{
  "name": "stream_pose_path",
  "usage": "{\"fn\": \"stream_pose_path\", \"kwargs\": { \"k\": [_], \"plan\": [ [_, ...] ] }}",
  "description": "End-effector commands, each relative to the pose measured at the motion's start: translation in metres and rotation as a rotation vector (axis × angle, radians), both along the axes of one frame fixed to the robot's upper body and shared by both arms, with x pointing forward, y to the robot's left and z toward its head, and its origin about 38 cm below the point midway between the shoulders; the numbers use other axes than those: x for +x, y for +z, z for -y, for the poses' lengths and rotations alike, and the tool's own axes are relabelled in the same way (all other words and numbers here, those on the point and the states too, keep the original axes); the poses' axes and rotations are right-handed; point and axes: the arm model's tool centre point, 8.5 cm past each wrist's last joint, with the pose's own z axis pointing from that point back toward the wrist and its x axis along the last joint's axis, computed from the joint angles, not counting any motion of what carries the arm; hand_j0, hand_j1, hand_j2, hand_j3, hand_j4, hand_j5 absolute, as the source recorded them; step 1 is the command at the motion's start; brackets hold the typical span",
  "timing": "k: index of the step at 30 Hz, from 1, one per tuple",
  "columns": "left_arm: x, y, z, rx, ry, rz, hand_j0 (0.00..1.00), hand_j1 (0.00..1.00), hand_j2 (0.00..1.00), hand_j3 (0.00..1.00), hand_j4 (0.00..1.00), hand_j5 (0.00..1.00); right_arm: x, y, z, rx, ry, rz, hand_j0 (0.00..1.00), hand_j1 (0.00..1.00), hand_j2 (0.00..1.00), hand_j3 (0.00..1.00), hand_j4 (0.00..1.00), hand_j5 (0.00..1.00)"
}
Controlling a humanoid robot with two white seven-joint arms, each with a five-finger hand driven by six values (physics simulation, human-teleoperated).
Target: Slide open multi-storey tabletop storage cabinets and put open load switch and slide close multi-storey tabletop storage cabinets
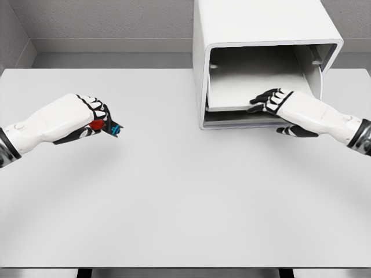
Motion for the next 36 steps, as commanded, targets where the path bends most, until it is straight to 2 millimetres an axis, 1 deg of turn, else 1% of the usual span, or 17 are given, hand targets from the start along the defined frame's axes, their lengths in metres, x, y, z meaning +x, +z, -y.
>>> {"fn": "stream_pose_path", "kwargs": {
  "k": [1, 6, 7, 8, 9, 10, 16, 17, 21, 24, 25, 26, 27, 32, 36],
  "plan": [
    [0.0, 0.002, 0.001, -0.028, -0.007, -0.003, 0.34, 0.34, 0.34, 0.34, 0.34, 0.34, -0.002, 0.004, 0.004, -0.003, -0.001, 0.003, 0.85, 0.85, 0.85, 0.85, 0.85, 0.85],
    [0.001, 0.005, 0.005, -0.059, -0.017, 0.003, 0.34, 0.34, 0.34, 0.34, 0.34, 0.34, -0.006, 0.001, 0.007, -0.014, -0.004, -0.008, 0.85, 0.85, 0.85, 0.85, 0.85, 0.85],
    [0.001, 0.006, 0.005, -0.059, -0.018, 0.008, 0.34, 0.34, 0.34, 0.34, 0.34, 0.34, -0.007, 0.005, 0.01, -0.01, -0.01, 0.004, 0.85, 0.85, 0.85, 0.85, 0.85, 0.85],
    [0.001, 0.006, 0.005, -0.062, -0.019, 0.008, 0.34, 0.34, 0.34, 0.34, 0.34, 0.34, -0.011, 0.004, 0.015, -0.004, -0.025, 0.003, 0.85, 0.85, 0.85, 0.85, 0.85, 0.85],
    [0.003, 0.008, 0.009, -0.081, -0.024, 0.015, 0.34, 0.34, 0.34, 0.34, 0.34, 0.34, -0.017, 0.009, 0.017, 0.009, -0.029, 0.018, 0.85, 0.85, 0.85, 0.85, 0.85, 0.85],
    [0.003, 0.008, 0.009, -0.082, -0.024, 0.015, 0.34, 0.34, 0.34, 0.34, 0.34, 0.34, -0.019, 0.008, 0.021, 0.011, -0.038, 0.016, 0.85, 0.85, 0.85, 0.85, 0.85, 0.85],
    [0.004, 0.012, 0.011, -0.091, -0.03, 0.025, 0.35, 0.35, 0.35, 0.35, 0.35, 0.35, -0.019, 0.013, 0.026, 0.003, -0.046, 0.027, 0.85, 0.85, 0.85, 0.85, 0.85, 0.85],
    [0.004, 0.013, 0.011, -0.099, -0.034, 0.024, 0.35, 0.35, 0.35, 0.35, 0.35, 0.35, -0.02, 0.017, 0.026, 0.005, -0.043, 0.031, 0.85, 0.85, 0.85, 0.85, 0.85, 0.85],
    [0.005, 0.013, 0.015, -0.114, -0.037, 0.027, 0.35, 0.35, 0.35, 0.35, 0.35, 0.35, -0.026, 0.02, 0.024, -0.006, -0.024, 0.033, 0.85, 0.85, 0.85, 0.85, 0.85, 0.85],
    [0.006, 0.016, 0.015, -0.115, -0.04, 0.035, 0.35, 0.35, 0.35, 0.35, 0.35, 0.35, -0.028, 0.021, 0.028, -0.013, -0.031, 0.032, 0.85, 0.85, 0.85, 0.85, 0.85, 0.85],
    [0.007, 0.018, 0.016, -0.116, -0.041, 0.039, 0.35, 0.35, 0.35, 0.35, 0.35, 0.35, -0.029, 0.022, 0.033, -0.01, -0.043, 0.035, 0.85, 0.85, 0.85, 0.85, 0.85, 0.85],
    [0.007, 0.018, 0.016, -0.116, -0.042, 0.041, 0.35, 0.35, 0.35, 0.35, 0.35, 0.35, -0.03, 0.024, 0.037, -0.009, -0.055, 0.041, 0.85, 0.85, 0.85, 0.85, 0.85, 0.85],
    [0.006, 0.019, 0.016, -0.129, -0.047, 0.039, 0.35, 0.35, 0.35, 0.35, 0.35, 0.35, -0.033, 0.03, 0.037, -0.002, -0.051, 0.054, 0.85, 0.85, 0.85, 0.85, 0.85, 0.85],
    [0.007, 0.022, 0.017, -0.133, -0.052, 0.047, 0.35, 0.35, 0.35, 0.35, 0.35, 0.35, -0.037, 0.029, 0.038, 0.001, -0.055, 0.051, 0.85, 0.85, 0.85, 0.85, 0.85, 0.85],
    [0.008, 0.025, 0.018, -0.146, -0.062, 0.048, 0.35, 0.35, 0.35, 0.35, 0.35, 0.35, -0.039, 0.033, 0.041, -0.003, -0.054, 0.049, 0.85, 0.85, 0.85, 0.85, 0.85, 0.85]
  ]
}}
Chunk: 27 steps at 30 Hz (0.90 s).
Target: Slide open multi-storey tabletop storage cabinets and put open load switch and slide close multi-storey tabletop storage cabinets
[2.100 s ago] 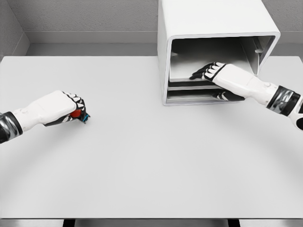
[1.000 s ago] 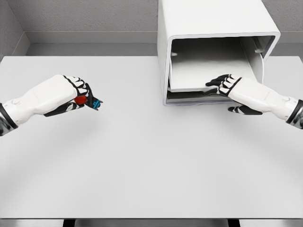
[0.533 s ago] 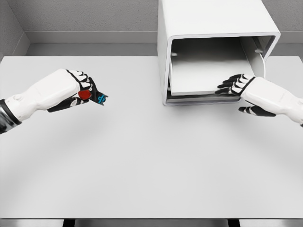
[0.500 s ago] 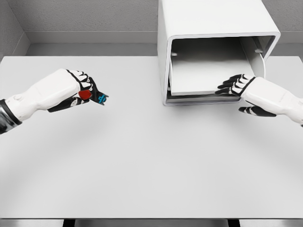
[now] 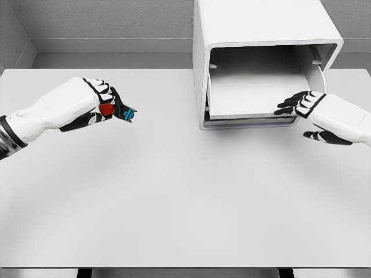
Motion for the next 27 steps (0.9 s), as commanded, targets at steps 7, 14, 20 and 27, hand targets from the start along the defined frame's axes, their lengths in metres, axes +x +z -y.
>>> {"fn": "stream_pose_path", "kwargs": {
  "k": [7, 14, 20, 27],
  "plan": [
    [0.002, 0.004, 0.011, -0.051, -0.02, 0.01, 0.35, 0.35, 0.35, 0.35, 0.35, 0.35, -0.005, 0.011, 0.004, 0.025, -0.009, 0.02, 0.84, 0.84, 0.84, 0.84, 0.84, 0.84],
    [0.005, 0.009, 0.018, -0.069, -0.035, 0.025, 0.36, 0.36, 0.36, 0.36, 0.36, 0.36, -0.003, 0.027, 0.011, 0.064, -0.027, 0.05, 0.74, 0.74, 0.74, 0.74, 0.74, 0.74],
    [0.008, 0.013, 0.037, -0.131, -0.069, 0.041, 0.38, 0.38, 0.38, 0.38, 0.38, 0.38, -0.004, 0.045, 0.024, 0.106, -0.057, 0.076, 0.7, 0.7, 0.7, 0.7, 0.7, 0.7],
    [0.01, 0.018, 0.062, -0.187, -0.117, 0.054, 0.38, 0.38, 0.38, 0.38, 0.38, 0.38, -0.003, 0.055, 0.035, 0.117, -0.081, 0.091, 0.67, 0.67, 0.67, 0.67, 0.67, 0.67]
  ]
}}
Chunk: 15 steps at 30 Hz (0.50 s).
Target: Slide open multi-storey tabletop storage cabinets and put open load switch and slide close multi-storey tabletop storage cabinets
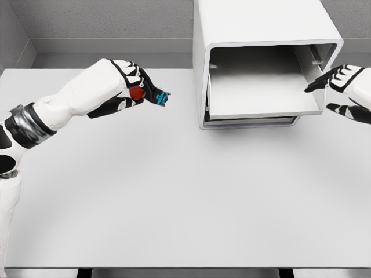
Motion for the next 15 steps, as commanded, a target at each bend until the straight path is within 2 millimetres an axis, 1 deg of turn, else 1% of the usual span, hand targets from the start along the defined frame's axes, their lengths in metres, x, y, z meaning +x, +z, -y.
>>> {"fn": "stream_pose_path", "kwargs": {
  "k": [1, 3, 4, 8, 10, 12, 15],
  "plan": [
    [-0.001, -0.001, 0.008, -0.028, -0.018, -0.005, 0.38, 0.38, 0.38, 0.38, 0.38, 0.38, 0.001, 0.012, 0.008, 0.008, -0.021, 0.028, 0.66, 0.66, 0.66, 0.66, 0.66, 0.66],
    [0.0, -0.001, 0.014, -0.049, -0.026, -0.006, 0.38, 0.38, 0.38, 0.38, 0.38, 0.38, -0.003, 0.017, 0.018, 0.011, -0.05, 0.043, 0.65, 0.65, 0.65, 0.65, 0.65, 0.65],
    [0.0, 0.0, 0.021, -0.044, -0.045, -0.003, 0.38, 0.38, 0.38, 0.38, 0.38, 0.38, -0.004, 0.019, 0.022, 0.014, -0.062, 0.049, 0.65, 0.65, 0.65, 0.65, 0.65, 0.65],
    [0.0, 0.001, 0.034, -0.075, -0.069, -0.003, 0.38, 0.38, 0.38, 0.38, 0.38, 0.38, -0.002, 0.016, 0.032, 0.019, -0.096, 0.042, 0.65, 0.65, 0.65, 0.65, 0.65, 0.65],
    [-0.001, 0.001, 0.042, -0.086, -0.082, -0.001, 0.38, 0.38, 0.38, 0.38, 0.38, 0.38, -0.004, 0.018, 0.042, 0.029, -0.126, 0.051, 0.66, 0.66, 0.66, 0.66, 0.66, 0.66],
    [-0.001, 0.002, 0.048, -0.106, -0.091, 0.002, 0.38, 0.38, 0.38, 0.38, 0.38, 0.38, -0.007, 0.017, 0.045, 0.03, -0.136, 0.049, 0.66, 0.66, 0.66, 0.66, 0.66, 0.66],
    [-0.002, 0.003, 0.065, -0.113, -0.12, 0.005, 0.38, 0.38, 0.38, 0.38, 0.38, 0.38, -0.008, 0.018, 0.05, 0.031, -0.149, 0.052, 0.66, 0.66, 0.66, 0.66, 0.66, 0.66]
  ]
}}
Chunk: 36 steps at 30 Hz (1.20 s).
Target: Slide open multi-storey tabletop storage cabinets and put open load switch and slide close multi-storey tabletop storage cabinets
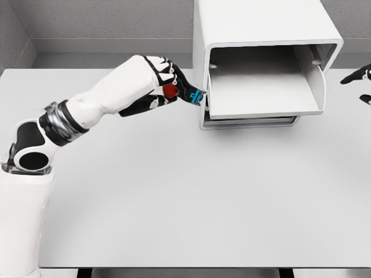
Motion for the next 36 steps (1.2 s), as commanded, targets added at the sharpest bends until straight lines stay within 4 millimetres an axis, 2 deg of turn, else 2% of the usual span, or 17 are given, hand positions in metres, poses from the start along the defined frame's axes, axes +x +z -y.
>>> {"fn": "stream_pose_path", "kwargs": {
  "k": [1, 8, 12, 17, 19, 24, 36],
  "plan": [
    [-0.002, -0.001, 0.014, -0.02, -0.026, -0.007, 0.38, 0.38, 0.38, 0.38, 0.38, 0.38, -0.001, 0.009, 0.007, 0.008, -0.019, 0.026, 0.66, 0.66, 0.66, 0.66, 0.66, 0.66],
    [0.0, 0.002, 0.045, -0.014, -0.029, 0.017, 0.38, 0.38, 0.38, 0.38, 0.38, 0.38, -0.023, 0.009, 0.026, 0.041, -0.084, 0.048, 0.66, 0.66, 0.66, 0.66, 0.66, 0.66],
    [-0.003, 0.002, 0.064, -0.022, -0.052, 0.019, 0.38, 0.38, 0.38, 0.38, 0.38, 0.38, -0.024, 0.006, 0.022, 0.041, -0.077, 0.043, 0.66, 0.66, 0.66, 0.66, 0.66, 0.66],
    [-0.001, 0.004, 0.067, 0.001, -0.044, 0.032, 0.38, 0.38, 0.38, 0.38, 0.38, 0.38, -0.026, 0.0, 0.022, 0.043, -0.077, 0.029, 0.67, 0.67, 0.67, 0.67, 0.67, 0.67],
    [0.006, 0.006, 0.068, 0.024, -0.032, 0.04, 0.38, 0.38, 0.38, 0.38, 0.38, 0.38, -0.026, 0.0, 0.022, 0.044, -0.077, 0.028, 0.67, 0.67, 0.67, 0.67, 0.67, 0.67],
    [0.022, -0.006, 0.073, 0.095, -0.002, 0.009, 0.38, 0.38, 0.38, 0.38, 0.38, 0.38, -0.026, -0.002, 0.022, 0.041, -0.081, 0.025, 0.67, 0.67, 0.67, 0.67, 0.67, 0.67],
    [0.018, 0.004, 0.102, 0.15, -0.072, 0.056, 0.38, 0.38, 0.38, 0.38, 0.38, 0.38, -0.027, -0.004, 0.022, 0.039, -0.081, 0.016, 0.68, 0.68, 0.68, 0.68, 0.68, 0.68]
  ]
}}
